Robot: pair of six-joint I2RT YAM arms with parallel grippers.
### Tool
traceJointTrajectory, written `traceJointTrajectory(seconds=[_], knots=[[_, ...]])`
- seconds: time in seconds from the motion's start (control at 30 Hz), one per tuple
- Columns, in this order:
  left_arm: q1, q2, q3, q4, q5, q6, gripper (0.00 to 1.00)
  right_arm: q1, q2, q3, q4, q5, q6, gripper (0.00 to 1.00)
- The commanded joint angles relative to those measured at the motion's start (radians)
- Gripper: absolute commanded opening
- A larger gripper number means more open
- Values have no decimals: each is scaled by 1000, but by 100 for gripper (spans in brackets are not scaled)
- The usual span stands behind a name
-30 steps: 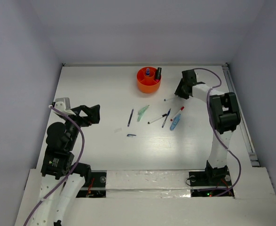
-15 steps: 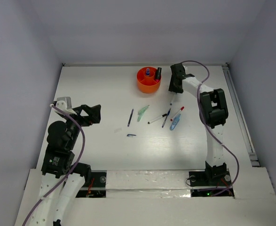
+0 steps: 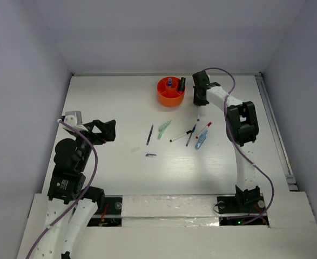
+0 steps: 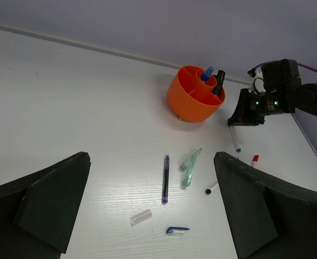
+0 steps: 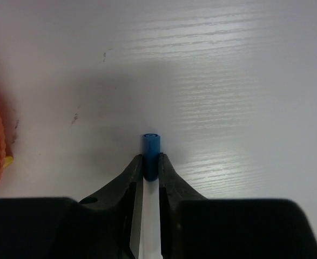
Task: Sort the stationery into containers
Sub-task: Pick up the pen from the center of the board.
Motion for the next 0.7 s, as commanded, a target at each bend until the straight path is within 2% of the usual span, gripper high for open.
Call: traceJointTrajectory(seconds=[0.0, 0.03, 0.13, 0.2, 0.4, 0.57, 0.67], knots=[[-7, 7, 39, 30, -3, 4, 99, 10, 57, 22, -122, -11, -47, 3], [-7, 7, 39, 30, -3, 4, 99, 10, 60, 28, -123, -11, -58, 0], [-7, 10, 38, 29, -3, 4, 99, 10, 39, 48, -87, -2, -90, 0], [-7, 10, 36, 29, -5, 4, 99, 10, -5, 9, 25, 6, -106, 0], [-7, 17, 35, 35, -6, 3, 99, 10, -297, -191, 435, -9, -118, 0], [2, 31, 33, 44, 4, 3, 99, 10, -513, -346, 659, -124, -37, 0], [12, 42, 33, 49, 14, 0, 99, 37, -556, -392, 774, -152, 6, 0]])
